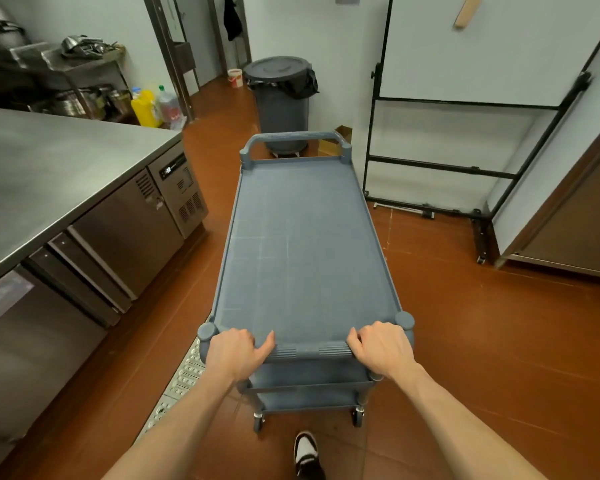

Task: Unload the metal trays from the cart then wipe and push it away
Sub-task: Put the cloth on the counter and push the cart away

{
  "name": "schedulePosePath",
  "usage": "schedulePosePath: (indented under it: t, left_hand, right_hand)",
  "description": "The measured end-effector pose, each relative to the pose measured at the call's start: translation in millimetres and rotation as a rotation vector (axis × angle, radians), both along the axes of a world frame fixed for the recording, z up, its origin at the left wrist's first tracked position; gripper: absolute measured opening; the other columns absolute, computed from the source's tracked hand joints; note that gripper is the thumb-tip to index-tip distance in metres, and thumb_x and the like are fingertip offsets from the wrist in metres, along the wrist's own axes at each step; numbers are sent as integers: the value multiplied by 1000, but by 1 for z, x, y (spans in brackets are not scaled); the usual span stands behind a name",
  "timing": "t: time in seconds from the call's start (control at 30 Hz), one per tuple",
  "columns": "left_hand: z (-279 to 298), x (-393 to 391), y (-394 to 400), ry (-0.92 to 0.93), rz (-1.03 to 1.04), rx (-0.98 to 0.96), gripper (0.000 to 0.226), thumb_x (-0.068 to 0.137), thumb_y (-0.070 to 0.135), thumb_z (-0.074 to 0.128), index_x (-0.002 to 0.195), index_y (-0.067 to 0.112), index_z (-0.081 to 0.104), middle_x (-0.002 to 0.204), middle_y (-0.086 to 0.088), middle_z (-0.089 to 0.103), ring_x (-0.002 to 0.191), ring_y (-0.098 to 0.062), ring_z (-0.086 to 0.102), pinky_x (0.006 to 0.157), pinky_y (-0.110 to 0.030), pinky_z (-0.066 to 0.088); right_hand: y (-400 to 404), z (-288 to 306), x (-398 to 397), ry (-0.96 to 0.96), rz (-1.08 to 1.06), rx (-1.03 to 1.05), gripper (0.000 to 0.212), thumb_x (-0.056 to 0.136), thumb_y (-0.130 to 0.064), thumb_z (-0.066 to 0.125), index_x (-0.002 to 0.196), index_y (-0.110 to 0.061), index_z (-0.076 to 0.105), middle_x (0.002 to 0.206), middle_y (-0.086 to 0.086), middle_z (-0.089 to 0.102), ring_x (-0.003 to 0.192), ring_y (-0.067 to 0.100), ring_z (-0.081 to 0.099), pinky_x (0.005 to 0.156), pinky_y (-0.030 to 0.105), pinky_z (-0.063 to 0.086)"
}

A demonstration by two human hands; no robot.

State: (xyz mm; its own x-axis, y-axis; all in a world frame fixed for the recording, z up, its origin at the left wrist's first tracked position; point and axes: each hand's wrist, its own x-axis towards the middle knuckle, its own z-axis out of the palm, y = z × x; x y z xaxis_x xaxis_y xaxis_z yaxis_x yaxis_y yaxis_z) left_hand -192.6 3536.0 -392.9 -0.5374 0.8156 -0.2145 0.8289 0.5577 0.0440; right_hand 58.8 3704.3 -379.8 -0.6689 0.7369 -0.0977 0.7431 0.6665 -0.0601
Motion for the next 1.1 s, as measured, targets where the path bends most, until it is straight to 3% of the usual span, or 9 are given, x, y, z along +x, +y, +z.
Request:
schedulePosePath:
  t: [0.2, 0.37, 0.6, 0.83, 0.97, 1.1]
  left_hand:
    - [4, -31, 71, 6, 42, -5, 80, 97, 76, 26, 57, 17, 63, 52, 2, 58, 54, -9, 63, 60, -29, 60]
    - [1, -68, 134, 9, 62, 13, 94, 83, 83, 7, 58, 15, 68, 53, 1, 62, 51, -9, 61, 57, -30, 60]
    - [2, -120, 212, -5, 118, 24, 91, 89, 82, 14, 61, 16, 70, 56, 1, 64, 53, -10, 63, 61, -31, 62]
    - [2, -160, 282, -27, 161, 36, 89, 93, 80, 19, 66, 15, 73, 59, 1, 66, 54, -9, 64, 63, -30, 63]
    - [-1, -184, 324, -15, 170, 44, 100, 82, 85, 4, 63, 15, 72, 56, 1, 65, 53, -10, 64, 62, -32, 63]
    - [0, -211, 367, -9, 196, 34, 101, 80, 85, 2, 65, 17, 73, 58, 1, 65, 54, -9, 64, 63, -32, 63]
  right_hand:
    - [84, -1, -42, -16, 50, 16, 59, 104, -47, 31, 65, -15, 61, 63, 0, 61, 61, 22, 64, 59, 31, 52]
    - [153, -1, -84, -29, 69, 29, 60, 104, -47, 31, 67, -14, 65, 65, 1, 66, 63, 22, 68, 60, 32, 55]
    - [242, -2, -143, -22, 108, 15, 60, 104, -47, 30, 68, -17, 67, 63, -4, 64, 58, 15, 62, 60, 29, 56]
    - [322, -1, -191, -22, 143, 16, 58, 105, -47, 32, 66, -18, 64, 62, -6, 60, 55, 12, 54, 51, 25, 42]
    - [370, -3, -220, -16, 161, -4, 58, 105, -49, 31, 69, -20, 68, 65, -8, 65, 58, 12, 63, 57, 24, 53]
    - [420, -4, -253, -2, 199, -7, 57, 106, -48, 33, 71, -21, 69, 66, -8, 66, 60, 13, 64, 60, 24, 57]
